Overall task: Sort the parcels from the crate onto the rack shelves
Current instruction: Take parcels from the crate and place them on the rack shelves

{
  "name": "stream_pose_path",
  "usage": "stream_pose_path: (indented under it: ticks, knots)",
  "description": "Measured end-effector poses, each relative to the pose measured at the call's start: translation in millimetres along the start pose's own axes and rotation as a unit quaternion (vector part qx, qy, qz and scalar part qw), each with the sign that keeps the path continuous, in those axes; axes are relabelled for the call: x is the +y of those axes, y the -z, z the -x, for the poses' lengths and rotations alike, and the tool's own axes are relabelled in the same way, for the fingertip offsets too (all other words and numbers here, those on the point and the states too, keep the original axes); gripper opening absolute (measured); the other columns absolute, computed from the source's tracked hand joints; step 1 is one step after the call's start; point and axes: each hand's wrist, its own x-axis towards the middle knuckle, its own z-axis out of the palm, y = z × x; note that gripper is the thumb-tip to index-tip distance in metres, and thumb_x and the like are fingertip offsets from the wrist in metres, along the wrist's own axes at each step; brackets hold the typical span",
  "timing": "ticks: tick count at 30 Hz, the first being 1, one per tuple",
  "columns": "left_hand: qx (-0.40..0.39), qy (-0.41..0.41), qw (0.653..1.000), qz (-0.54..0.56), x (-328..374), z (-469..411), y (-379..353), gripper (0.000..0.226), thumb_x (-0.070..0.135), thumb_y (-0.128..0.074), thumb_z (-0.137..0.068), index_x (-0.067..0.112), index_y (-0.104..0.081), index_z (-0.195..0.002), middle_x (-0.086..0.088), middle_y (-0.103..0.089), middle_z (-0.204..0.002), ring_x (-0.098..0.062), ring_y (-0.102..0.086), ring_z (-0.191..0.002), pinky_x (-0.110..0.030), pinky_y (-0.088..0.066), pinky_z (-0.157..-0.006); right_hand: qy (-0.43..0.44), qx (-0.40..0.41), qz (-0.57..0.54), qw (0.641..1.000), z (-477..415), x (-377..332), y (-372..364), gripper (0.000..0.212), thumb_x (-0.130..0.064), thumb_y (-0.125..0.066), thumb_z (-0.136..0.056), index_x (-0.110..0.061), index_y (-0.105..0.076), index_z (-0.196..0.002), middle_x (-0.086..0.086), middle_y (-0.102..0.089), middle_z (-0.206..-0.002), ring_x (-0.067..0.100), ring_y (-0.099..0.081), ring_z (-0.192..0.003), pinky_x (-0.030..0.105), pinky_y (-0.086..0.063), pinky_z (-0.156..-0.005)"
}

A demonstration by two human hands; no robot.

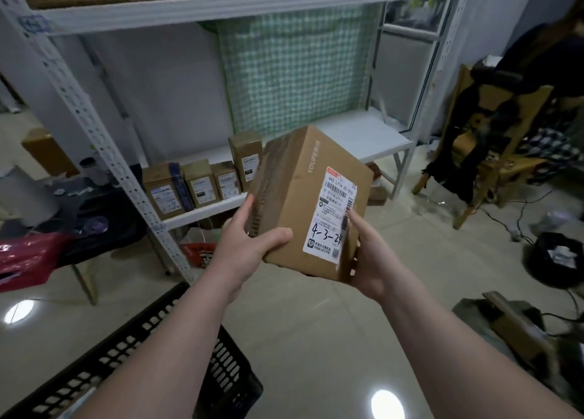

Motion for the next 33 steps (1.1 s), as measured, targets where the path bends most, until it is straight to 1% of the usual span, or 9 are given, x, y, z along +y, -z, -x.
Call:
stream_pose_path:
  ticks: [4, 7, 10, 13, 16, 19, 24, 29, 33]
  knots:
    - [0.01, -0.006, 0.998, 0.056, 17.4, -26.2, -17.2, 0.101, 0.034, -0.083, -0.059, 0.033, -0.032, -0.146, 0.003, -0.049, -0.137, -0.015, -0.056, -0.113, -0.027, -0.049, -0.088, 0.018, 0.002, -0.009, 1.0, -17.6, -21.1, 6.2, 0.045, -0.06, -0.061, -0.083, -0.026, -0.069, -0.113, -0.003, -0.075, -0.103, 0.018, -0.066, -0.105, 0.038, -0.052, -0.091]
    - [0.004, 0.015, 0.997, 0.072, 20.7, -46.1, -30.8, 0.107, 0.042, -0.08, -0.05, 0.032, -0.034, -0.145, 0.002, -0.054, -0.132, -0.018, -0.059, -0.111, -0.037, -0.049, -0.096, 0.03, 0.004, -0.02, 0.999, -31.6, -33.5, 12.7, 0.046, -0.057, -0.059, -0.086, -0.025, -0.067, -0.117, -0.005, -0.074, -0.107, 0.014, -0.067, -0.105, 0.03, -0.05, -0.079]
    - [-0.004, 0.051, 0.993, 0.108, 16.9, -69.3, -47.9, 0.078, 0.034, -0.077, -0.068, 0.034, -0.042, -0.138, 0.003, -0.06, -0.117, -0.015, -0.06, -0.101, -0.035, -0.05, -0.084, 0.039, 0.025, -0.013, 0.999, -50.3, -46.9, 26.6, 0.041, -0.056, -0.06, -0.085, -0.027, -0.068, -0.113, -0.008, -0.075, -0.103, 0.011, -0.066, -0.101, 0.028, -0.045, -0.08]
    - [-0.031, 0.105, 0.985, 0.136, 8.8, -96.4, -65.0, 0.054, 0.039, -0.067, -0.074, 0.034, -0.052, -0.126, -0.001, -0.065, -0.107, -0.021, -0.057, -0.094, -0.034, -0.04, -0.071, 0.037, 0.047, -0.005, 0.998, -76.8, -62.0, 41.3, 0.033, -0.052, -0.06, -0.086, -0.03, -0.065, -0.109, -0.012, -0.074, -0.093, 0.01, -0.063, -0.089, 0.03, -0.041, -0.083]
    - [-0.043, 0.144, 0.975, 0.163, -1.5, -135.1, -83.9, 0.044, 0.04, -0.058, -0.083, 0.033, -0.053, -0.126, -0.003, -0.065, -0.111, -0.024, -0.056, -0.1, -0.037, -0.04, -0.075, 0.033, 0.054, 0.019, 0.998, -113.8, -79.6, 53.2, 0.051, -0.054, -0.064, -0.082, -0.032, -0.056, -0.127, -0.009, -0.071, -0.113, 0.014, -0.06, -0.093, 0.035, -0.038, -0.084]
    - [-0.058, 0.157, 0.973, 0.158, -1.8, -180.9, -99.7, 0.045, 0.04, -0.057, -0.084, 0.034, -0.051, -0.129, 0.0, -0.065, -0.111, -0.022, -0.057, -0.101, -0.037, -0.04, -0.075, 0.026, 0.068, 0.035, 0.997, -158.7, -102.8, 61.4, 0.058, -0.056, -0.066, -0.079, -0.034, -0.053, -0.132, -0.007, -0.071, -0.116, 0.018, -0.061, -0.094, 0.037, -0.039, -0.081]
    - [-0.072, 0.186, 0.97, 0.136, 11.8, -259.6, -109.8, 0.039, 0.042, -0.058, -0.084, 0.034, -0.054, -0.122, -0.003, -0.065, -0.112, -0.024, -0.058, -0.103, -0.043, -0.038, -0.089, 0.011, 0.074, 0.033, 0.997, -222.3, -144.2, 57.0, 0.052, -0.05, -0.064, -0.085, -0.031, -0.053, -0.132, -0.004, -0.071, -0.114, 0.018, -0.064, -0.091, 0.039, -0.045, -0.088]
    - [-0.097, 0.18, 0.974, 0.1, 24.5, -328.1, -122.3, 0.028, 0.05, -0.063, -0.077, 0.038, -0.061, -0.103, -0.002, -0.07, -0.103, -0.026, -0.061, -0.102, -0.052, -0.037, -0.103, 0.003, 0.079, 0.0, 0.997, -270.6, -173.9, 58.9, 0.051, -0.048, -0.064, -0.085, -0.03, -0.053, -0.132, -0.004, -0.072, -0.113, 0.015, -0.064, -0.084, 0.03, -0.048, -0.068]
    - [-0.113, 0.176, 0.976, 0.063, 24.9, -358.4, -143.4, 0.037, 0.052, -0.059, -0.081, 0.04, -0.054, -0.116, 0.0, -0.068, -0.108, -0.025, -0.059, -0.105, -0.057, -0.034, -0.104, -0.025, 0.075, -0.02, 0.997, -299.0, -187.2, 72.5, 0.029, -0.044, -0.057, -0.091, -0.026, -0.065, -0.112, -0.005, -0.076, -0.09, 0.016, -0.064, -0.081, 0.03, -0.048, -0.069]
